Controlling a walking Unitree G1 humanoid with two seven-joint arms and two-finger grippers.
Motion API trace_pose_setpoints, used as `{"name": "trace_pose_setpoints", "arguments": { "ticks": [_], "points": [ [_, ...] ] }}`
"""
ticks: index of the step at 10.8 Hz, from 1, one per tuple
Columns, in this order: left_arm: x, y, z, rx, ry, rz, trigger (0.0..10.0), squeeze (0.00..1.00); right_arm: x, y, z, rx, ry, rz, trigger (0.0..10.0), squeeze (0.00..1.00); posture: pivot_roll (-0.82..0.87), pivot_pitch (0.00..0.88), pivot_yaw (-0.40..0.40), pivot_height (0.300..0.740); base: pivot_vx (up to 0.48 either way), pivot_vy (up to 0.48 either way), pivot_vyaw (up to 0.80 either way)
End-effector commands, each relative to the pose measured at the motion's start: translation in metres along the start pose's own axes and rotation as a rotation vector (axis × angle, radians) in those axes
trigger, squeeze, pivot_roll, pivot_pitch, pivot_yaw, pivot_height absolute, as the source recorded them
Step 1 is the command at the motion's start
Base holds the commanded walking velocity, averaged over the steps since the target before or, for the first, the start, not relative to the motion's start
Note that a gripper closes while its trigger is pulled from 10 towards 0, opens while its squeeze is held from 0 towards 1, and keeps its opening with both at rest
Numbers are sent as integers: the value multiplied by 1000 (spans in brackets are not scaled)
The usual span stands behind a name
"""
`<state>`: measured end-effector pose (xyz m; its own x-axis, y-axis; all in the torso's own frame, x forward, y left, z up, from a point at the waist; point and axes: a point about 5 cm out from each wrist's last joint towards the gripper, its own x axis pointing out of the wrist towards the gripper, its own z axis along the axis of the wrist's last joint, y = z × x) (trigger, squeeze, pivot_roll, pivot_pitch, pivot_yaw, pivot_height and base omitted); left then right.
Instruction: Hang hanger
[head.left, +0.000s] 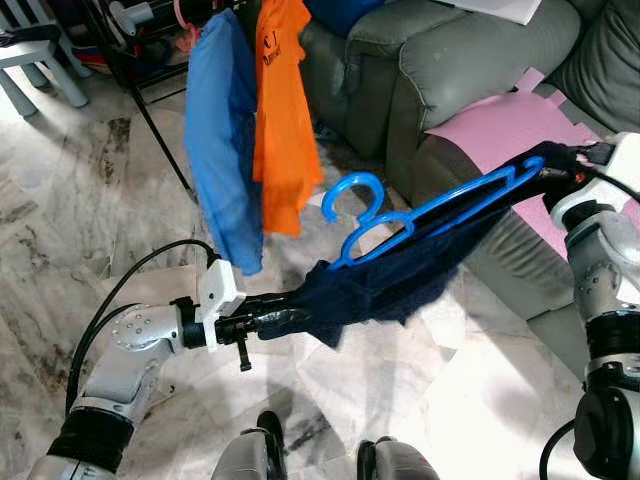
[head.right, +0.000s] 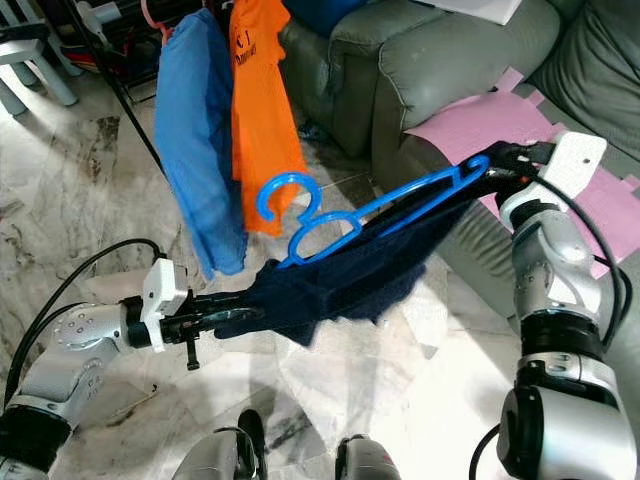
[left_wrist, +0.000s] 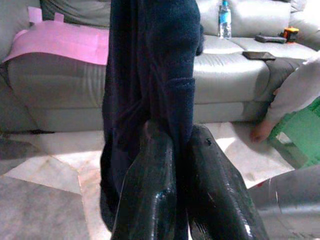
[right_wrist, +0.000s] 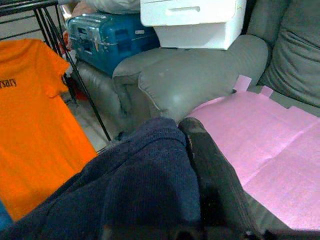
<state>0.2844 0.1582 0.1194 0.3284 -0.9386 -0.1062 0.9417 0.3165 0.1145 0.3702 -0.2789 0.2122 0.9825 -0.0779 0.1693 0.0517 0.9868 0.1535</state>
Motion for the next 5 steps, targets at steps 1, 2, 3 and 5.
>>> {"name": "trace_pose_setpoints", "arguments": {
  "ticks": [1,2,3,5],
  "points": [
    [-28,1,-21,-50,118,73,0,0,-1,-21,34,1,-141,-76,0,0,-85,244,-8,740,0,0,0],
    [-24,8,-24,4,132,155,0,0,-1,-4,33,33,-140,82,0,0,-81,244,-9,740,0,0,0],
    [-20,18,-21,-34,51,282,0,0,-6,10,21,-62,-73,236,0,0,-84,244,-9,740,0,0,0],
    [-21,25,-21,-48,24,351,0,0,-17,18,12,-164,-12,382,0,0,-91,243,-11,740,0,0,0]
  ]
}}
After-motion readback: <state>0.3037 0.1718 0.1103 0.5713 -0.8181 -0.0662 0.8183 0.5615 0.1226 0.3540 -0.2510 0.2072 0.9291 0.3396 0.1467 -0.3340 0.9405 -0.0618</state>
